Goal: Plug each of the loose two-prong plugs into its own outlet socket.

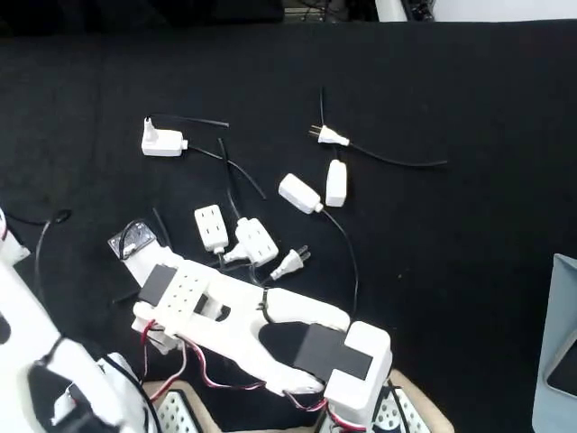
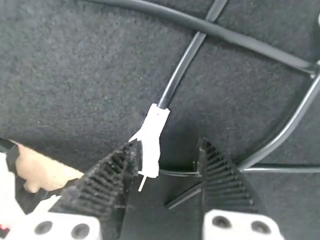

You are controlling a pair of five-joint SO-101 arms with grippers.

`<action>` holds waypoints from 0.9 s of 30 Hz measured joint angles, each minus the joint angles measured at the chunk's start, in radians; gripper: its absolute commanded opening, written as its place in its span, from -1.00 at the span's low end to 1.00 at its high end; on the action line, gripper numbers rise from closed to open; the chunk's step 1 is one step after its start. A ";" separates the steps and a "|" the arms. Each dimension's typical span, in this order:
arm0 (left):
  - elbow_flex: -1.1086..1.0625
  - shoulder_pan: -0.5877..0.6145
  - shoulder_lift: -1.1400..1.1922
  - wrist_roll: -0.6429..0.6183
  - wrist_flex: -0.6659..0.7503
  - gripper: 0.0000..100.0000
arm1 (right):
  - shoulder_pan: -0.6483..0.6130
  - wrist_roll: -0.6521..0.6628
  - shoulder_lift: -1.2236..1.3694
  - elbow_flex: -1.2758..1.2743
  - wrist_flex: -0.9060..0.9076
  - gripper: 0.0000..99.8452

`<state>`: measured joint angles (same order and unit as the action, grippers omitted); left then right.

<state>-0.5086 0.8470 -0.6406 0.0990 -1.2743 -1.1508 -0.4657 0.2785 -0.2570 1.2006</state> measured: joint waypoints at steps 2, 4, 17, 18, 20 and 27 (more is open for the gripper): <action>-0.012 0.000 -0.032 0.000 0.000 -0.91 | 0.000 0.000 0.003 0.000 0.000 -0.65; -0.025 0.000 -0.048 0.000 0.000 -0.91 | 0.009 0.000 0.015 0.005 -0.008 -0.65; -0.068 0.000 -0.057 0.000 0.000 -0.91 | 0.224 0.152 -0.057 0.015 -0.002 -0.65; -0.074 -0.002 -0.057 0.000 0.000 -0.91 | 0.213 0.152 -0.078 0.015 0.009 -0.65; -0.074 -0.002 -0.057 0.000 0.000 -0.91 | 0.180 0.152 -0.117 0.015 0.012 -0.65; -0.074 -0.002 -0.057 0.000 0.000 -0.91 | 0.068 0.075 -0.115 -0.034 -0.115 -0.65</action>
<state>-0.5823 0.8454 -0.6974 0.0990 -1.2743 -1.0833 -0.3905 0.1634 -0.2908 1.0856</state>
